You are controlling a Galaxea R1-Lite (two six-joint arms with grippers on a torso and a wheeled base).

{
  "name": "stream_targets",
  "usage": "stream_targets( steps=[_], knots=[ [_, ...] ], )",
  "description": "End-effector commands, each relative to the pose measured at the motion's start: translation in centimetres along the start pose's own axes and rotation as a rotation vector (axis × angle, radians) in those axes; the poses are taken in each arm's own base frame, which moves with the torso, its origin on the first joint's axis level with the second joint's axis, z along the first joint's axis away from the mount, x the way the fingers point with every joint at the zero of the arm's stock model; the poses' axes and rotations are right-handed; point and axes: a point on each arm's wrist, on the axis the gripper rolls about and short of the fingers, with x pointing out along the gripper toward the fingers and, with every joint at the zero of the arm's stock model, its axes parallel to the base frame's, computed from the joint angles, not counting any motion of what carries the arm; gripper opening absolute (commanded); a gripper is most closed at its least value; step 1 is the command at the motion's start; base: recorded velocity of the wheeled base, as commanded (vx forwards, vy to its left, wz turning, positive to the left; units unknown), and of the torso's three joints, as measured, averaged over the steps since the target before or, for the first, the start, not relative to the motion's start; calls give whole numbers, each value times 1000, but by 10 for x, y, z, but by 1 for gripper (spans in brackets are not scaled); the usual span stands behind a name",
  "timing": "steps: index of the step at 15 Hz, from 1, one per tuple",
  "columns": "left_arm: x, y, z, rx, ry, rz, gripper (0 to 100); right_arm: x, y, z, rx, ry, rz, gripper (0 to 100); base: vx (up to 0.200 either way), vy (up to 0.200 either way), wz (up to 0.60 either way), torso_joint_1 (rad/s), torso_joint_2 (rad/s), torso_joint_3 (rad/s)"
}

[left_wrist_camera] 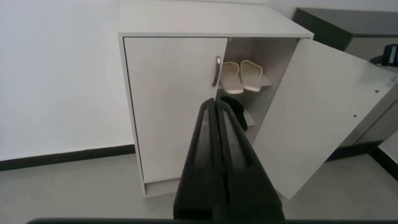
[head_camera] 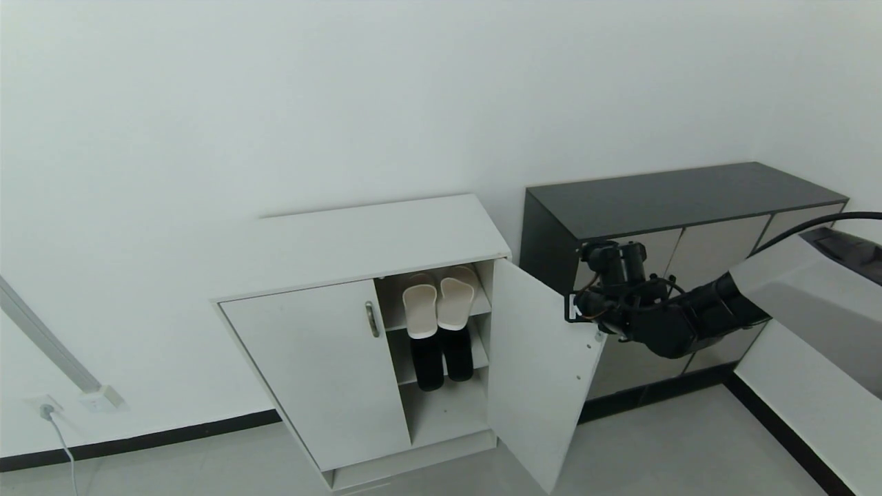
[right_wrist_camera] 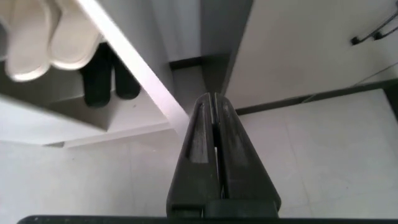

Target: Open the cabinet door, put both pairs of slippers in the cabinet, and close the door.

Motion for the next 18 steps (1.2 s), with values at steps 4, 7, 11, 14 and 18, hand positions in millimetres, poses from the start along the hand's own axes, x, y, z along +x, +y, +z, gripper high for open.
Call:
stream_targets(
  steps=[4,7,11,14,18],
  knots=[
    [0,0,0,-2,-1,1,0,-57,38,4,-30,-44,123,0,0,0,0,0,0,0],
    [0,0,0,-2,1,1,0,-65,41,1,-37,-37,134,0,0,0,0,0,0,0],
    [0,0,0,-2,-1,1,0,-61,52,-29,-81,45,152,0,0,0,0,0,0,0],
    [0,0,0,-2,1,1,0,-55,78,-62,-131,88,201,0,0,0,0,0,0,0],
    [0,0,0,-2,1,1,0,-66,107,-70,-160,82,278,0,0,0,0,0,0,0]
  ],
)
